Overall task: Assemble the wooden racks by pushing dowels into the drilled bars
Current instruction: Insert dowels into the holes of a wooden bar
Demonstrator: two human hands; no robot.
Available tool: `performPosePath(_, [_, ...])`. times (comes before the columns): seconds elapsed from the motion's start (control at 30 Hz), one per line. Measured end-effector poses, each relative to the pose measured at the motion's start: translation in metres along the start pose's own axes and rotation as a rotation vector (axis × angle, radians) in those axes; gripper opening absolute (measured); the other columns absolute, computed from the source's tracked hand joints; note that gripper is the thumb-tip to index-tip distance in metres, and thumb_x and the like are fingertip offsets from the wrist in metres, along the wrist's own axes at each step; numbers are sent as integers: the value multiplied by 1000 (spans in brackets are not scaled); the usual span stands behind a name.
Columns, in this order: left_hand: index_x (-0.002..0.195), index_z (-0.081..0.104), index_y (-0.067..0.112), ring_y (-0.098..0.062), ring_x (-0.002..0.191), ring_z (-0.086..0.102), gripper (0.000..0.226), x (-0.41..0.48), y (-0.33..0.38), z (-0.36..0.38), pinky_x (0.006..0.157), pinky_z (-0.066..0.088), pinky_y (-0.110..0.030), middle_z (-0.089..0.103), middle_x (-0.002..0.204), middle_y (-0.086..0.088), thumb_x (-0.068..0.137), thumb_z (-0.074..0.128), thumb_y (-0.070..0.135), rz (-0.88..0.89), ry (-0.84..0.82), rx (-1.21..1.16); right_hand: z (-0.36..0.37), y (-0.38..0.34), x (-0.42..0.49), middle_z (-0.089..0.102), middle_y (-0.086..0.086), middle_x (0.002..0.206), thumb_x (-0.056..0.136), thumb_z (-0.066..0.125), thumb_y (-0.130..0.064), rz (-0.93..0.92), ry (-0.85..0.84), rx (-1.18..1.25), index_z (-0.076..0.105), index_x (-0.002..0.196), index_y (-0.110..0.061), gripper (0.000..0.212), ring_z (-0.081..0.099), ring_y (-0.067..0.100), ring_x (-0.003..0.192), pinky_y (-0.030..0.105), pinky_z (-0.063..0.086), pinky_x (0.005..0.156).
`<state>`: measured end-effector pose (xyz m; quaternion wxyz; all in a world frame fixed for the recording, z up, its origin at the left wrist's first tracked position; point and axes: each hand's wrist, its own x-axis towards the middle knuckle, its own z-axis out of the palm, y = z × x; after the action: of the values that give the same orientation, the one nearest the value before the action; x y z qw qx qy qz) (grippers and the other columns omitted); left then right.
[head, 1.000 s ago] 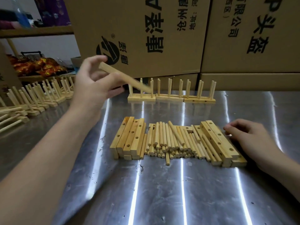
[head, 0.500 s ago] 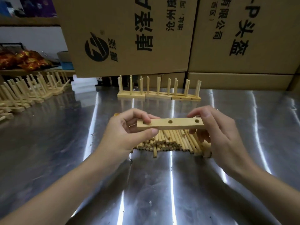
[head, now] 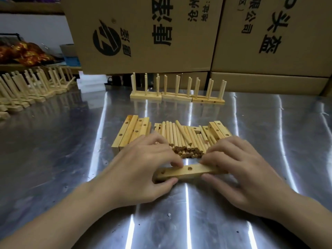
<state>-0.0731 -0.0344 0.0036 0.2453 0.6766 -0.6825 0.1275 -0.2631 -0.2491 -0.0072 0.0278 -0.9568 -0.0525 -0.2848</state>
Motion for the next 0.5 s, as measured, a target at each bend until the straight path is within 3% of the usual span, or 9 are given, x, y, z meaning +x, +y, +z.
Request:
performPosePath(0.07, [116, 76, 37, -7, 114, 49, 27, 0, -3, -2, 92, 45, -30, 61, 110, 21, 93, 70, 50, 26, -64, 105, 5, 1, 0, 58, -13, 126, 99, 62, -54, 26, -103, -73, 71, 110, -31, 27, 51, 17, 129, 31, 37, 104])
performPosePath(0.17, [109, 75, 37, -10, 105, 48, 24, 0, -5, -5, 85, 43, -31, 57, 105, 19, 91, 70, 51, 16, -27, 134, 5, 1, 1, 57, -16, 126, 94, 62, -57, 97, -105, -47, 69, 111, -35, 28, 49, 15, 132, 28, 31, 104])
performPosePath(0.3, [86, 73, 35, -10, 95, 50, 12, 0, -8, -7, 79, 43, -32, 58, 94, 19, 90, 76, 46, -26, -10, 146, 10, 0, 3, 57, -17, 124, 95, 63, -52, 134, -90, -33, 70, 107, -37, 21, 49, 14, 131, 31, 32, 104])
performPosePath(0.5, [85, 77, 28, -16, 92, 53, 16, 5, -12, 0, 76, 47, -38, 61, 90, 13, 92, 72, 41, -85, 48, 273, 21, 2, 9, 63, -10, 127, 93, 75, -41, 241, -32, -155, 80, 118, -35, 26, 53, 23, 130, 41, 41, 102])
